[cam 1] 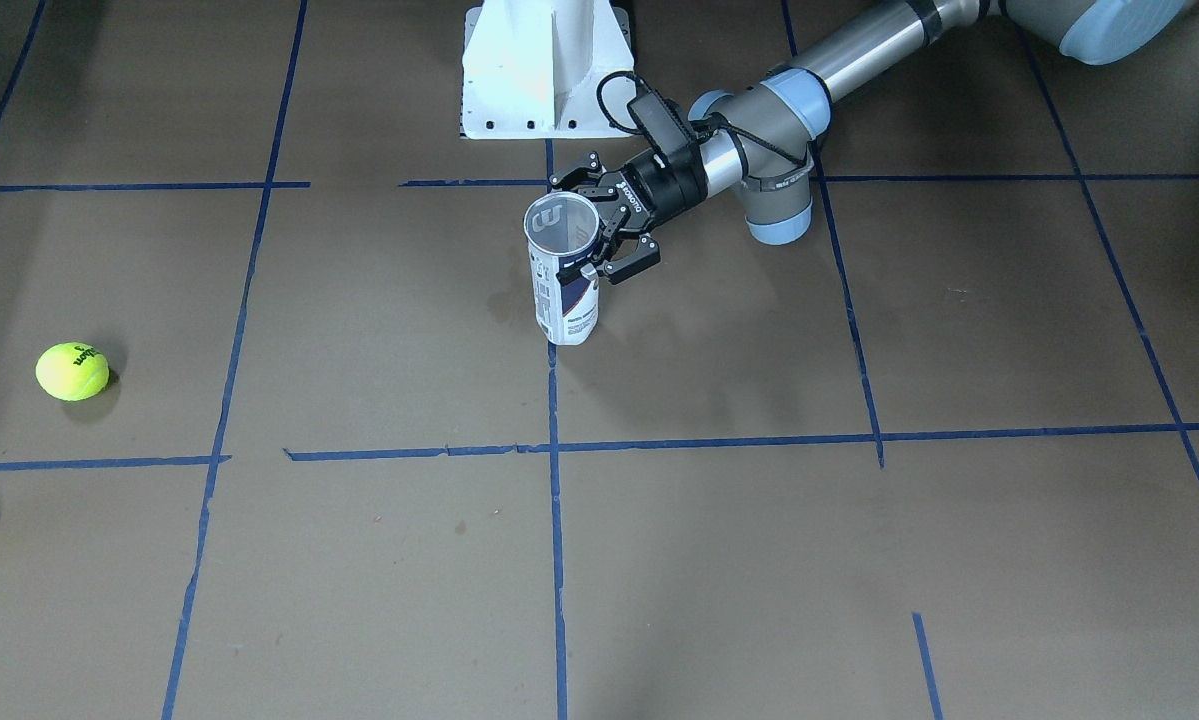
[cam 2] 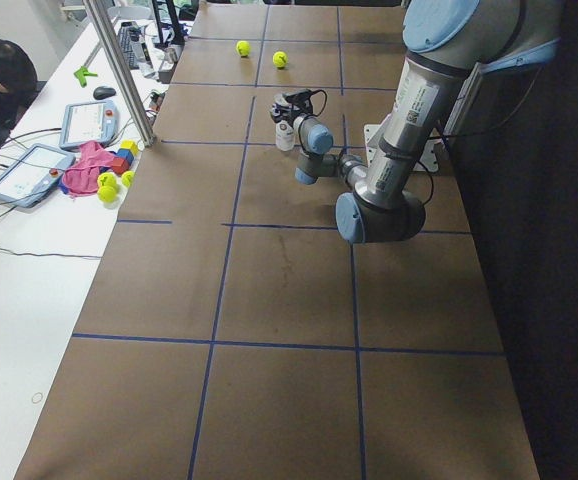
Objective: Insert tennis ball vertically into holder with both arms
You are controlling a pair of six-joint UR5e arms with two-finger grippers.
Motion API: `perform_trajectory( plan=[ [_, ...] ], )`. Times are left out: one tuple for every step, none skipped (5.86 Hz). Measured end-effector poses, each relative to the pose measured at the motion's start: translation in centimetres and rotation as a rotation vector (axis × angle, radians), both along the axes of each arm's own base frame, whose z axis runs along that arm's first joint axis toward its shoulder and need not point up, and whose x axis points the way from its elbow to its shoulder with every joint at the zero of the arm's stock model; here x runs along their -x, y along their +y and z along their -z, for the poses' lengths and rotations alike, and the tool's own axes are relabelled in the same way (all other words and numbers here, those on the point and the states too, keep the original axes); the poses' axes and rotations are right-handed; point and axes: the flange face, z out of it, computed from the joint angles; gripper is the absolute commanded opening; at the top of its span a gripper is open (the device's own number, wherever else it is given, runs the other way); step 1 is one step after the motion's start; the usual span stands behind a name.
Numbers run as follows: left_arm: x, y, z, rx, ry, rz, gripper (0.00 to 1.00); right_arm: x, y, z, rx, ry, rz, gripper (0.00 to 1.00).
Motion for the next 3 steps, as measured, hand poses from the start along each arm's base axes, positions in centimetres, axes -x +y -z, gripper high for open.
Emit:
perform_trajectory(
  plan=[
    [-0.28,-0.04,-0.16,0.002,-0.003,0.0,0.79,0.0,0.0,0.0,0.0,0.0,0.0,1.0],
    [-0.54,-0.1,-0.49,0.006,-0.011,-0.001,0.81,0.2,-0.22,0.25,-0.004,-0.004,0.004,1.0],
    [-0.61,-0.15,-0.63,0.008,-0.013,0.0,0.81,0.82,-0.73,0.88,-0.013,-0.024,0.016,1.0]
  ],
)
